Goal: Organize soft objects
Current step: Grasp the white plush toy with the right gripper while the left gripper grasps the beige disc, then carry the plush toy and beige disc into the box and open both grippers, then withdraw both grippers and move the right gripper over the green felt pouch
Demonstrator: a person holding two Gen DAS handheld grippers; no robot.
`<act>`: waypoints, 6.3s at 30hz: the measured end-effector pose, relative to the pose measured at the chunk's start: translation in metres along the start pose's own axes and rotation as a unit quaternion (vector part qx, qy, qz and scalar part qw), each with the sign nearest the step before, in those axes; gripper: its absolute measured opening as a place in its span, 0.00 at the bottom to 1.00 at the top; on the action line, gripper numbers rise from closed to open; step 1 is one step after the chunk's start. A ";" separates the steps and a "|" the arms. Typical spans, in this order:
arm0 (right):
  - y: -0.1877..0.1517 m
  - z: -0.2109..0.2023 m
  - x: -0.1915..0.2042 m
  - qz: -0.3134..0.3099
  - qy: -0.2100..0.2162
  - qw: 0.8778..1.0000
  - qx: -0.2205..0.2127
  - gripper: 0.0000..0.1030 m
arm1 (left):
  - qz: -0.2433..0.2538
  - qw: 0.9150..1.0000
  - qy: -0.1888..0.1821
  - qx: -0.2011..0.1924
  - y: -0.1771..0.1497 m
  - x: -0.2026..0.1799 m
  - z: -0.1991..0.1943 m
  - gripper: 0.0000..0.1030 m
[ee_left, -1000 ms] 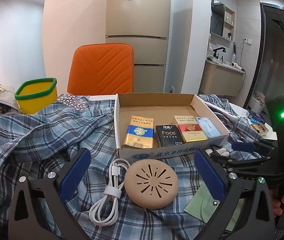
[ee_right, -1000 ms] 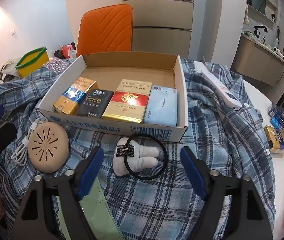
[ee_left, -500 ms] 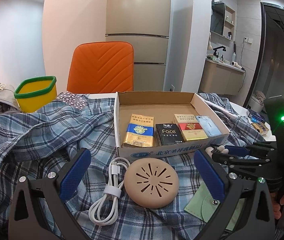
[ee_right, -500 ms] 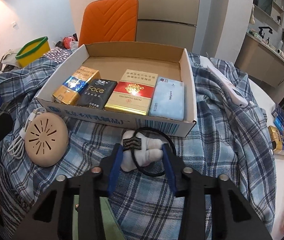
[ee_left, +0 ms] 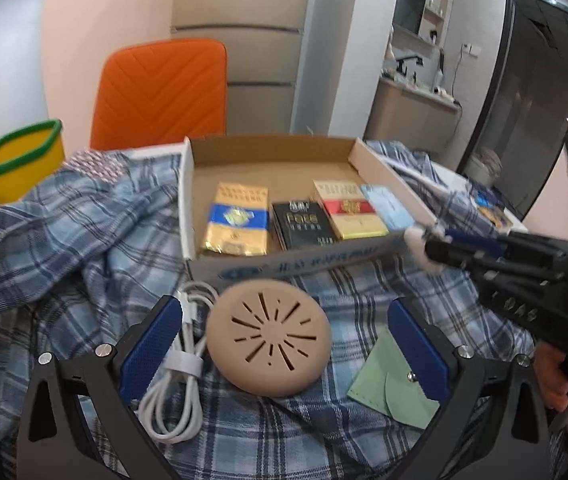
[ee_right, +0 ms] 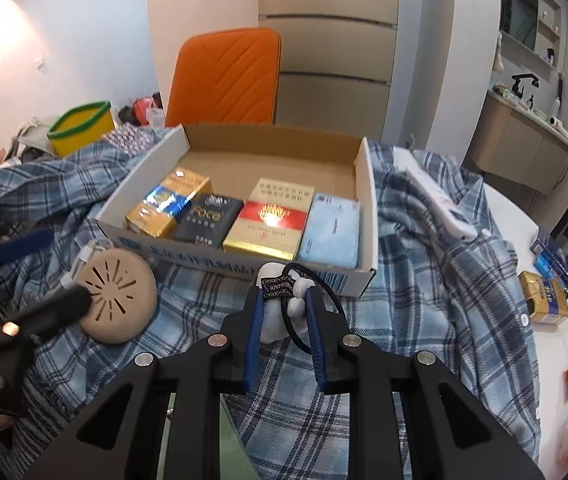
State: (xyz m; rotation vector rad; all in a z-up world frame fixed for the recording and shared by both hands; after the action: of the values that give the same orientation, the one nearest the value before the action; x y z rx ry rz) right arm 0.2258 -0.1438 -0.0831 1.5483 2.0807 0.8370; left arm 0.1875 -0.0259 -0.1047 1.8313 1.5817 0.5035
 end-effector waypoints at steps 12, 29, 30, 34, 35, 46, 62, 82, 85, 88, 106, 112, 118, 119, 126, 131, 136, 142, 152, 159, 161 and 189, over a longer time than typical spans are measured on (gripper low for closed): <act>0.005 -0.013 0.001 -0.002 0.007 1.000 -0.019 0.23 | 0.014 0.995 0.033 0.091 -0.016 -0.001 0.032 0.84; 0.004 -0.011 0.000 -0.001 0.003 1.000 -0.016 0.23 | 0.032 0.992 0.050 0.111 -0.018 -0.001 0.038 0.88; 0.004 -0.011 0.000 -0.001 0.003 1.000 -0.017 0.23 | 0.034 0.992 0.053 0.113 -0.018 -0.002 0.039 0.88; 0.004 -0.011 0.000 -0.002 0.003 1.000 -0.017 0.23 | 0.041 0.990 0.062 0.117 -0.019 -0.003 0.041 0.80; 0.004 -0.011 0.000 -0.002 0.003 1.000 -0.017 0.23 | 0.042 0.990 0.063 0.117 -0.019 -0.002 0.041 0.79; 0.005 -0.014 0.000 -0.001 0.002 1.000 -0.024 0.23 | 0.035 0.999 0.034 0.016 -0.007 -0.005 0.004 0.75; 0.015 -0.039 0.000 0.006 0.002 0.998 -0.068 0.23 | 0.035 0.990 0.048 -0.127 0.016 -0.008 -0.070 0.75; 0.077 -0.101 0.008 -0.001 -0.009 0.989 -0.148 0.23 | 0.038 0.983 0.072 -0.163 0.099 -0.018 -0.107 0.76; 0.094 -0.106 0.005 0.008 -0.011 0.987 -0.159 0.23 | 0.033 0.984 0.081 -0.156 0.113 -0.015 -0.100 0.76; 0.109 -0.104 0.000 0.016 -0.008 0.988 -0.156 0.23 | 0.025 0.986 0.080 -0.143 0.121 -0.011 -0.093 0.76; 0.096 0.004 -0.018 0.047 -0.017 0.997 -0.057 0.23 | -0.008 0.998 0.062 -0.029 0.111 0.008 0.006 0.76; 0.082 0.034 -0.017 0.038 -0.015 0.999 -0.023 0.23 | -0.011 0.999 0.050 -0.001 0.102 0.008 0.026 0.77; 0.069 0.053 -0.020 0.039 -0.014 0.999 0.007 0.23 | -0.018 0.998 0.048 0.027 0.091 0.014 0.045 0.77; 0.067 0.056 -0.019 0.038 -0.013 0.999 0.010 0.23 | -0.018 0.998 0.048 0.033 0.088 0.015 0.048 0.77; 0.061 0.064 -0.018 0.033 -0.008 0.999 0.019 0.23 | -0.015 0.997 0.050 0.056 0.078 0.017 0.064 0.77; 0.061 0.062 -0.017 0.036 0.007 0.999 0.014 0.28 | -0.022 0.996 0.052 0.062 0.074 0.020 0.068 0.79; 0.062 0.056 -0.016 0.033 0.003 0.999 -0.003 0.58 | -0.013 0.999 0.043 0.031 0.078 0.016 0.057 0.81; 0.065 0.045 -0.017 0.030 0.000 0.999 -0.015 0.58 | 0.010 0.998 0.057 -0.039 0.092 0.012 0.024 0.94; 0.083 -0.004 -0.013 0.021 0.004 0.997 -0.077 0.60 | 0.016 0.987 0.070 -0.141 0.109 0.011 -0.044 0.97; 0.089 -0.056 -0.004 0.008 0.002 0.991 -0.135 0.66 | 0.033 0.980 0.073 -0.184 0.112 0.004 -0.091 1.00; 0.089 -0.070 -0.001 0.007 -0.001 0.989 -0.149 0.67 | 0.032 0.977 0.077 -0.196 0.111 0.002 -0.101 1.00; 0.000 -0.118 0.010 0.004 0.000 0.992 -0.125 0.88 | 0.005 0.977 0.068 -0.202 0.016 0.005 -0.140 1.00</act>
State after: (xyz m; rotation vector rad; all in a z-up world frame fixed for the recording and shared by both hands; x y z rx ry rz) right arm 0.1469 -0.1604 0.0032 1.4217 1.8880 1.0548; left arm 0.1071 0.0096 0.0050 1.5217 1.4290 0.9019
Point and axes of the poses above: each gripper's, at about its wrist camera, not at the fingertips, and z roughly the way its jaws point, x to its left, y to its top, the point moved 6 cm from there along z, roughly the way its jaws point, and after that the axes turned 1 degree about x, right-handed, at the moved point
